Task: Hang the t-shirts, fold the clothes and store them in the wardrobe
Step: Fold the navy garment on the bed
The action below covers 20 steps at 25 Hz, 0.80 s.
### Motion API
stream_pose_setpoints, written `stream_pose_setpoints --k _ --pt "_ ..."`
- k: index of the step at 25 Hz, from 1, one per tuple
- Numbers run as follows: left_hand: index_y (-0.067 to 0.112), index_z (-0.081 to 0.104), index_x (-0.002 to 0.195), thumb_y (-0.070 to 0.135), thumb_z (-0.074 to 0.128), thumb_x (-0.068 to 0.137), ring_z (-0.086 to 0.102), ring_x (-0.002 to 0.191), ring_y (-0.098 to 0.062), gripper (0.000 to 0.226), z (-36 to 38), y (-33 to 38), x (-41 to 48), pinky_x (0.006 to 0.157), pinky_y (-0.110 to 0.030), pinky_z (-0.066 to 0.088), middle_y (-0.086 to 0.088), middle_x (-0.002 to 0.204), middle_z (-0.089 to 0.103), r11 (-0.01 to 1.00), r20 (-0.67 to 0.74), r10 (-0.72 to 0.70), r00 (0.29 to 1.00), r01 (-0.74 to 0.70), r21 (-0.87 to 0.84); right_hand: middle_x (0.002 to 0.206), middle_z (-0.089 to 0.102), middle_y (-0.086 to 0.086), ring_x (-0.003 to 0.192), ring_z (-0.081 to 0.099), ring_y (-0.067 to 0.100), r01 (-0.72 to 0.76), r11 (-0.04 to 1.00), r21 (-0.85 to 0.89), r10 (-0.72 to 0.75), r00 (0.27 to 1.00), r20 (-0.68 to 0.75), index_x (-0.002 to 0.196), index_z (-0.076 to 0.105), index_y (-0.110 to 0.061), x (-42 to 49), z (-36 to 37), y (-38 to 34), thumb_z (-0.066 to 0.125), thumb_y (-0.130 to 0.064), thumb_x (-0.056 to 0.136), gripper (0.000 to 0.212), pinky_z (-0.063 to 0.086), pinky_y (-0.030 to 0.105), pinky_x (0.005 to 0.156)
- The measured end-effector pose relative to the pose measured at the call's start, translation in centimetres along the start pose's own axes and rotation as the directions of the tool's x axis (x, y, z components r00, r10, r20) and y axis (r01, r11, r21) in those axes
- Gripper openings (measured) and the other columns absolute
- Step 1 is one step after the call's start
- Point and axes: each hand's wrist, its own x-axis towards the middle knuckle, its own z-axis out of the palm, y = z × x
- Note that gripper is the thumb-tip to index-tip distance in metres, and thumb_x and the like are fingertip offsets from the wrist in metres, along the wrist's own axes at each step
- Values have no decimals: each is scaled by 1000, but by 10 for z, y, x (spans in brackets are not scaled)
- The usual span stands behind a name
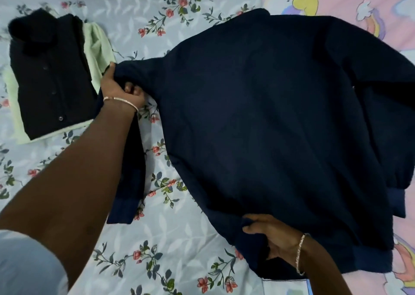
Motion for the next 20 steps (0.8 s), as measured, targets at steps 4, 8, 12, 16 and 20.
stream_pose_setpoints --k 4,8,12,16,20 --pt "14 64 114 29 65 90 64 78 -12 28 58 20 -6 64 -24 52 3 90 68 882 78 171 982 -188 432 89 67 -5 88 62 13 111 914 -390 -122 992 -4 86 65 -31 -6 7 4 73 -16 80 18 53 33 74" --pt "1 57 129 34 68 87 62 109 -21 55 111 -3 -35 93 -31 50 -8 122 65 522 321 366 873 -479 706 70 60 -6 72 60 11 193 817 -543 -279 957 -80 67 52 -25 -8 17 29 68 -19 69 17 49 27 65" --pt "8 68 112 42 67 88 68 83 -4 41 148 -48 -86 72 -16 51 7 96 73 275 600 80 796 -596 754 93 63 -3 88 59 12 237 936 -261 -300 924 -238 97 64 -20 -10 20 55 67 -2 75 28 45 23 75" --pt "21 53 138 48 62 92 51 119 -5 55 143 -94 -124 100 -25 35 10 138 53 78 517 -495 698 -557 827 86 64 7 85 58 27 422 845 327 -162 787 -596 76 68 -20 -16 -2 77 67 -3 67 20 42 31 68" --pt "6 50 140 32 67 93 52 124 -21 55 87 -119 -111 107 -27 38 -5 138 54 -121 648 -306 698 -703 700 93 60 15 84 57 33 436 817 378 -53 709 -703 80 62 -15 -15 -25 103 57 2 84 18 50 34 62"
